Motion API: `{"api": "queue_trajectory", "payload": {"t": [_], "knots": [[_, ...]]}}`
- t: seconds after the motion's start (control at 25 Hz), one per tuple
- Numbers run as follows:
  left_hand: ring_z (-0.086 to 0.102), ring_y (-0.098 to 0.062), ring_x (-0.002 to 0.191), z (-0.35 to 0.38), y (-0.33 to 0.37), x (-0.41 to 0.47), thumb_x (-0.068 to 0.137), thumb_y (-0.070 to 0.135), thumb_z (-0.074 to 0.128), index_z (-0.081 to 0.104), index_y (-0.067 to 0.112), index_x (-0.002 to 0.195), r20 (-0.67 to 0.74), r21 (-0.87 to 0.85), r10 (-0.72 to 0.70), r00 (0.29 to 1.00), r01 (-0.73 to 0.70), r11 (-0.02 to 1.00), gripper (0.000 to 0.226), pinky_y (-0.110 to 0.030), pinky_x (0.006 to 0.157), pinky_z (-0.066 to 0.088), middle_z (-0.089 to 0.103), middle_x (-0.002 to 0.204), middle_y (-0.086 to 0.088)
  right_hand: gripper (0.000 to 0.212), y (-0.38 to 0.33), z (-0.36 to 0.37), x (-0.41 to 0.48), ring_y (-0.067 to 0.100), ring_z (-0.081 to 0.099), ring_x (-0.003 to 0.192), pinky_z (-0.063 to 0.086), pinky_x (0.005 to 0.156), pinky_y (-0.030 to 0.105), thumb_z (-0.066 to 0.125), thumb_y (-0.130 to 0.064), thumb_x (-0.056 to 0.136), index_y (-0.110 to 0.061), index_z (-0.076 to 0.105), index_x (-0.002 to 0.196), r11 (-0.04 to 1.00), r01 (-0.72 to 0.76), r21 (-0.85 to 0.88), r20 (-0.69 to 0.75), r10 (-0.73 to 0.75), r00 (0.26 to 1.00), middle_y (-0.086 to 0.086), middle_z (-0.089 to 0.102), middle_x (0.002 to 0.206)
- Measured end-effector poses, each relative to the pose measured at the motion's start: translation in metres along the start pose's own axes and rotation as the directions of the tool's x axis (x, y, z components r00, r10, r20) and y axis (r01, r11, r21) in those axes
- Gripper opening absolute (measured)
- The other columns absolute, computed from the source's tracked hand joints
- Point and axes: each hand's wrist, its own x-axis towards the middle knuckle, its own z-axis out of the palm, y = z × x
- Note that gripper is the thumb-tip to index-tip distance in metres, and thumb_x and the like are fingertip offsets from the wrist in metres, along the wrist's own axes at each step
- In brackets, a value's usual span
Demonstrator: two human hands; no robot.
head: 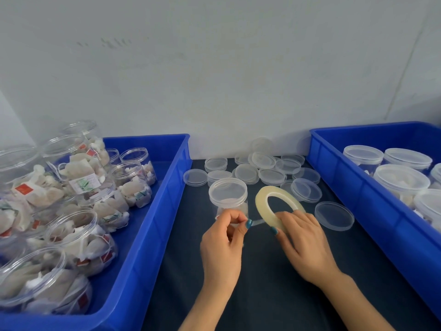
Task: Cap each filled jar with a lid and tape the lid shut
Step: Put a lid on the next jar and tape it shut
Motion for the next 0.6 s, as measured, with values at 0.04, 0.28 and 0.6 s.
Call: {"api": "queue_trajectory", "payload": {"t": [0.04,0.28,0.6], "knots": [[0.059,-0.008,0.064,-0.003,-0.001,-0.005,0.092,0.024,0.067,0.062,0.029,0.088,-0.034,0.048,0.045,0.998,-0.043,0.998,0.008,-0.014,0.058,0.042,0.063,0.075,0.017,0.039,0.002,-0.002,0.003,0.011,0.048,0.071,0.030,0.073,0.029,0.036,-0.050,0.099,-0.021,0.063,0.096,0.996,-0.068,-0.052,-0.024,0.067,0.997,-0.013,0.054,0.073],[0.055,-0.011,0.067,-0.025,-0.017,-0.003,0.093,0.020,0.062,0.058,0.025,0.089,-0.261,0.067,0.006,0.965,0.012,0.998,0.007,-0.032,0.057,0.046,0.059,0.072,0.013,0.062,-0.003,-0.008,0.028,0.016,0.051,0.070,0.022,0.081,0.031,0.030,-0.077,0.089,-0.022,0.056,0.079,0.952,-0.183,-0.245,-0.125,0.156,0.980,-0.013,0.050,0.065],[0.055,0.002,0.079,-0.025,-0.036,0.023,0.099,0.021,0.058,0.051,0.029,0.089,-0.309,-0.035,-0.198,0.930,0.197,0.980,0.014,-0.018,0.065,0.042,0.059,0.085,0.012,0.056,-0.006,0.007,0.055,0.020,0.048,0.083,0.017,0.077,0.034,0.025,-0.072,0.090,-0.021,0.048,0.086,0.944,-0.239,-0.230,-0.103,0.220,0.970,-0.008,0.053,0.079]]}}
